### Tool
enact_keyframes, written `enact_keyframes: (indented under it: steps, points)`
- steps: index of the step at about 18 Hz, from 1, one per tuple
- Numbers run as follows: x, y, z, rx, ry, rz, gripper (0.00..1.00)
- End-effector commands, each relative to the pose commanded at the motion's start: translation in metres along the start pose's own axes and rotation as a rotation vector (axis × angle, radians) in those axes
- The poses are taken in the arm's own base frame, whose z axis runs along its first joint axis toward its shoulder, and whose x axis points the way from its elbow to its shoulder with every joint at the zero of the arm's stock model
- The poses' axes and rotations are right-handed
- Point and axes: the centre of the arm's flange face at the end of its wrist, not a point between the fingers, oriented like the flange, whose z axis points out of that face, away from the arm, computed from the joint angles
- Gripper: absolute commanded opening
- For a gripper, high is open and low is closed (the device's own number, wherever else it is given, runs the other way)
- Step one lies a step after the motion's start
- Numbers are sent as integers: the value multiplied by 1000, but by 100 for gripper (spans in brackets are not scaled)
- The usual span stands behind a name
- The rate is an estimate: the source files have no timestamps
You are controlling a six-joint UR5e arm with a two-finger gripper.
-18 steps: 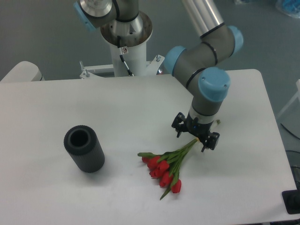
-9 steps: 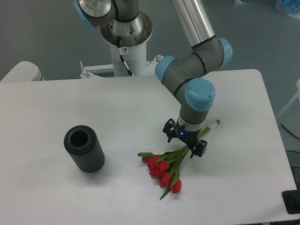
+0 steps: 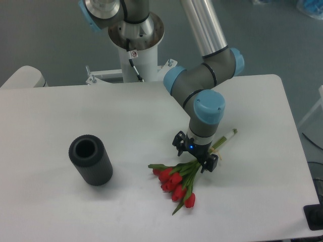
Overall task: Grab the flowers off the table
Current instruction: 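Lower the gripper onto the tulip stems and close it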
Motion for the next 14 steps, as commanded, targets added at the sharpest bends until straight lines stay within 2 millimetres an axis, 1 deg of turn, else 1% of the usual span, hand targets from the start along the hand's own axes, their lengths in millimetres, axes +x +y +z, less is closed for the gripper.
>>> enact_keyframes:
  steps: [3,10,11,13,14]
  points:
    - [4,-5,6,-14,6,8,100]
    - [6,-8,7,-14,7,8,100]
    - [6,-8,7,-13,4,9,93]
    - [6,-9,7,-12,3,19,70]
    - [5,-8,6,-12,1,20,62]
